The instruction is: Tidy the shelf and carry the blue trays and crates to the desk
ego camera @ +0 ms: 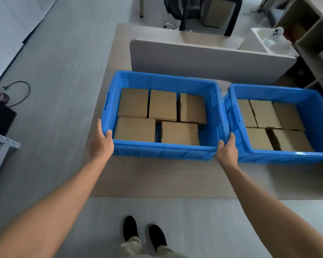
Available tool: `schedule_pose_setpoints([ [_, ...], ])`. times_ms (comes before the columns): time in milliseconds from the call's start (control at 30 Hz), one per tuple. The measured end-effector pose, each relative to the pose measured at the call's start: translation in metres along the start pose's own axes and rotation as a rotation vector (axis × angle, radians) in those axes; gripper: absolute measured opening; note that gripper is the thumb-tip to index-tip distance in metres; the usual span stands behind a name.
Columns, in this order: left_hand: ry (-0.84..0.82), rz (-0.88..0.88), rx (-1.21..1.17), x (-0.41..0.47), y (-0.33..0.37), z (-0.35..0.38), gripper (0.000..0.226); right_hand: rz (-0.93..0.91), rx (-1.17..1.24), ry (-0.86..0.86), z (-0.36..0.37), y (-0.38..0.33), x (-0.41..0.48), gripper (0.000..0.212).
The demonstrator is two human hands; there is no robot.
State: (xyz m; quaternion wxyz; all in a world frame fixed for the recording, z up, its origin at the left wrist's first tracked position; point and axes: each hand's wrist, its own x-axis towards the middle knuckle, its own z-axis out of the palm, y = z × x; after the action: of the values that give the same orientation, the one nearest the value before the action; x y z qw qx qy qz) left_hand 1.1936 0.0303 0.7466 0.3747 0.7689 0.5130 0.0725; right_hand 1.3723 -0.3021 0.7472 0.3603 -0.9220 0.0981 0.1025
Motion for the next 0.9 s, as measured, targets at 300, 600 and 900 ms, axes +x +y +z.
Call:
schedule_pose_setpoints([
  [300,-0.155,-0.215,-0.202,-0.122,-0.099,0.000,0.038,0.013,-0.099,-0.621,0.005,0.073,-0.084,0.025],
  [600,-0.012,-0.801,-0.530,-0.311,-0.302,-0.028,0.033,-0.412,-0.711,-1.049,0.123,0.072,-0.207,0.041],
  [900,0.380,-1.233,-0.780,-0.499,-0.416,-0.058,0.012,-1.027,-0.970,-1.389,0.228,0.018,-0.473,0.036],
])
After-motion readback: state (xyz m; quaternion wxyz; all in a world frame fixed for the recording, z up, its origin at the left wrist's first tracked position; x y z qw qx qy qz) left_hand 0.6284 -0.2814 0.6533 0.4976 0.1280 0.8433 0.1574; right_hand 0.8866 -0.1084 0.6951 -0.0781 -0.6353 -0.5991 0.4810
